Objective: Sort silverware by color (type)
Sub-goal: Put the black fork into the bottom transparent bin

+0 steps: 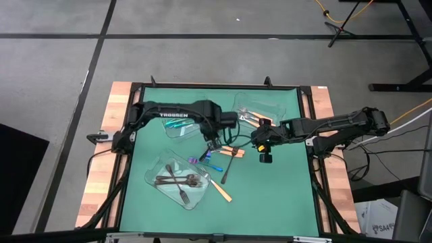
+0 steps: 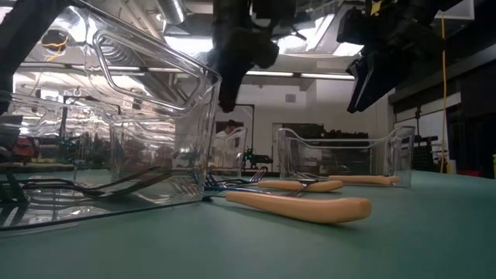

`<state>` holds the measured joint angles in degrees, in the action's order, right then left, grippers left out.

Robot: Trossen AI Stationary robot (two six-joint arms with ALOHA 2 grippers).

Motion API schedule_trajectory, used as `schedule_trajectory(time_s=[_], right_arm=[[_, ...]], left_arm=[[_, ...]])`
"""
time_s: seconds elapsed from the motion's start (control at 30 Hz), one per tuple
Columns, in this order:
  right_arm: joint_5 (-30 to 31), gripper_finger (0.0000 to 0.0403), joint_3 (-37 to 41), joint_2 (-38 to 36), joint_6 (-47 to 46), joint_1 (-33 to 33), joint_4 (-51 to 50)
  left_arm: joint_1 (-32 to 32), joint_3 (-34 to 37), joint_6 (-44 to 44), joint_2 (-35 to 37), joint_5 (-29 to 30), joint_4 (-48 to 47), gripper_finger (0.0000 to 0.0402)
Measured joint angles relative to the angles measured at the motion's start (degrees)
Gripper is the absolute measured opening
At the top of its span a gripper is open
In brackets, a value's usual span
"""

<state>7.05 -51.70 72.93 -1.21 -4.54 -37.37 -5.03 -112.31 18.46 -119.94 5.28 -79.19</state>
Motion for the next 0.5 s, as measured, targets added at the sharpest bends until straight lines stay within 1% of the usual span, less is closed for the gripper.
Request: schedule_trajectory(time_s=[0.1, 0.27, 0.4, 0.5], right_arm=[[0.0, 0.0136, 0.0, 0.0, 0.0, 0.0, 0.0], [0.0, 0.0136, 0.0, 0.0, 0.0, 0.0, 0.0], [0.0, 0.0136, 0.0, 0.0, 0.0, 0.0, 0.0], [0.0, 0.0136, 0.0, 0.0, 0.0, 0.0, 0.0]], left_arm=[[2.6, 0.0, 3.0, 0.0, 0.0, 4.6, 0.0078], [6.7, 0.0, 7.3, 0.0, 0.5, 15.3, 0.0078], [9.7, 0.0, 10.8, 0.0, 3.9, 22.0, 0.0078], [11.6, 0.0, 13.0, 0.0, 7.1, 24.4, 0.0078]])
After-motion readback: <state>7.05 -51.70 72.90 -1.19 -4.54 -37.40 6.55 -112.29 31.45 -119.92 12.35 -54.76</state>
